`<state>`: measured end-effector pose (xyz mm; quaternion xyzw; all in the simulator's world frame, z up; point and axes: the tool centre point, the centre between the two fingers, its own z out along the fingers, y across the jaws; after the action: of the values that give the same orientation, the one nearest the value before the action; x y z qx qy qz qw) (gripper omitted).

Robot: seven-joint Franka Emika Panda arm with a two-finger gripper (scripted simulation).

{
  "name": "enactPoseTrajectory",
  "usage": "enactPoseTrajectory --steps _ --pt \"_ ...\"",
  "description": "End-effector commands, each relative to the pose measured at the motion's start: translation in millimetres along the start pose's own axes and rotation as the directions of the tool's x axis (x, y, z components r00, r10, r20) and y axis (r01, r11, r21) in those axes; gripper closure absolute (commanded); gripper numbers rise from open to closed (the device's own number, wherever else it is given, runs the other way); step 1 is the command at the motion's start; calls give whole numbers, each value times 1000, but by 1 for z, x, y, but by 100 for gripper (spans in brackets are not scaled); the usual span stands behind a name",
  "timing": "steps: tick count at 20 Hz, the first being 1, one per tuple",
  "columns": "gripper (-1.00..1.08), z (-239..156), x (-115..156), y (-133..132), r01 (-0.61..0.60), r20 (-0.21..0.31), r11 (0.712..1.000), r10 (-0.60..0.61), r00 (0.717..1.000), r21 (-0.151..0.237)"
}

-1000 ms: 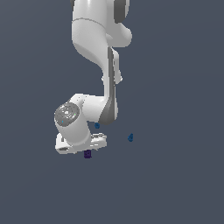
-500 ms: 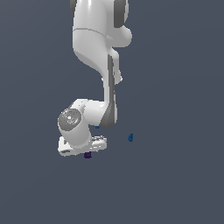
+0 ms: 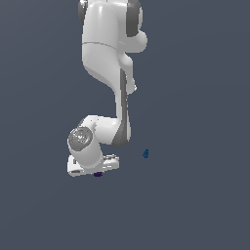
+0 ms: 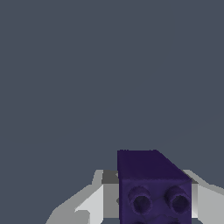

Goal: Pick up a designated object from a clutter of objects.

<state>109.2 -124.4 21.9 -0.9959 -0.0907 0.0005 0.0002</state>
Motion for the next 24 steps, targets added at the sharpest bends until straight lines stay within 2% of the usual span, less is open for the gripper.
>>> enactPoseTrajectory --steps 1,14,24 --pt "108 0 0 0 0 -1 1000 0 1000 0" --pt "108 -6 0 -4 0 -1 1000 0 1000 0" --pt "108 -50 -4 -39 0 -1 1000 0 1000 0"
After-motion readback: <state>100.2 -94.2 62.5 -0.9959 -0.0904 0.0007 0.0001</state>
